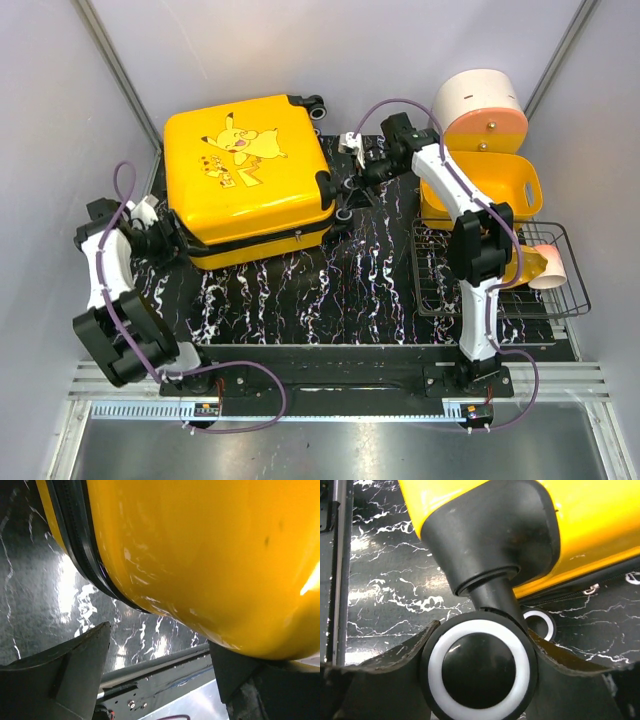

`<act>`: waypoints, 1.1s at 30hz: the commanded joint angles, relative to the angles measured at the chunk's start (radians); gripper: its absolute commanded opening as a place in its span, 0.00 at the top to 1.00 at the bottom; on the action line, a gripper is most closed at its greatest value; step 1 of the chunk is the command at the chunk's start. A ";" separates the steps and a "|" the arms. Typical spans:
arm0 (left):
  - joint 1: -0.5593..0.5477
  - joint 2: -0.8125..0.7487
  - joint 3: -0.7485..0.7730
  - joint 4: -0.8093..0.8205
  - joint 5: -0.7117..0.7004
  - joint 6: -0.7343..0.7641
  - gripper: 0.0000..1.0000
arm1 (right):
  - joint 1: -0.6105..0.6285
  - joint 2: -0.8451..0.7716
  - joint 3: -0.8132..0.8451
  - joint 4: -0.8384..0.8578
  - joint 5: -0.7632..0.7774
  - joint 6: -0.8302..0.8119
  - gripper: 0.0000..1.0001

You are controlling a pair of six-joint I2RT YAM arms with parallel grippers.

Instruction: Open, take out, and arrange the luggage

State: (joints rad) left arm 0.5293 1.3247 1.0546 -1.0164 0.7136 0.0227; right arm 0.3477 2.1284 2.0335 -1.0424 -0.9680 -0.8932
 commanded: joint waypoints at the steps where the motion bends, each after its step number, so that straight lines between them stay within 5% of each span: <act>1: 0.000 0.088 0.126 0.171 -0.025 -0.073 0.21 | 0.040 -0.108 -0.141 -0.017 -0.069 -0.005 0.49; 6: -0.017 0.200 0.215 0.236 -0.022 -0.119 0.38 | 0.115 -0.322 -0.428 0.267 -0.038 0.199 0.62; 13: -0.049 0.353 0.438 0.253 -0.043 -0.173 0.37 | 0.307 -0.538 -0.763 0.697 0.104 0.572 0.61; 19: -0.045 0.231 0.441 0.294 -0.037 -0.188 0.17 | 0.439 -0.500 -0.725 0.880 0.232 0.804 0.37; 27: -0.048 0.051 0.351 0.295 -0.005 -0.168 0.12 | 0.459 -0.327 -0.412 0.777 0.287 0.846 0.17; 33: -0.046 -0.019 0.328 0.306 0.052 -0.162 0.12 | 0.400 -0.571 -0.698 0.882 0.361 0.830 0.04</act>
State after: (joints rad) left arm 0.4835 1.3437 1.3960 -0.7547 0.6991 -0.1505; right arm 0.7971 1.7699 1.4883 -0.2993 -0.6334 -0.0673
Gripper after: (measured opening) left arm 0.875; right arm 0.941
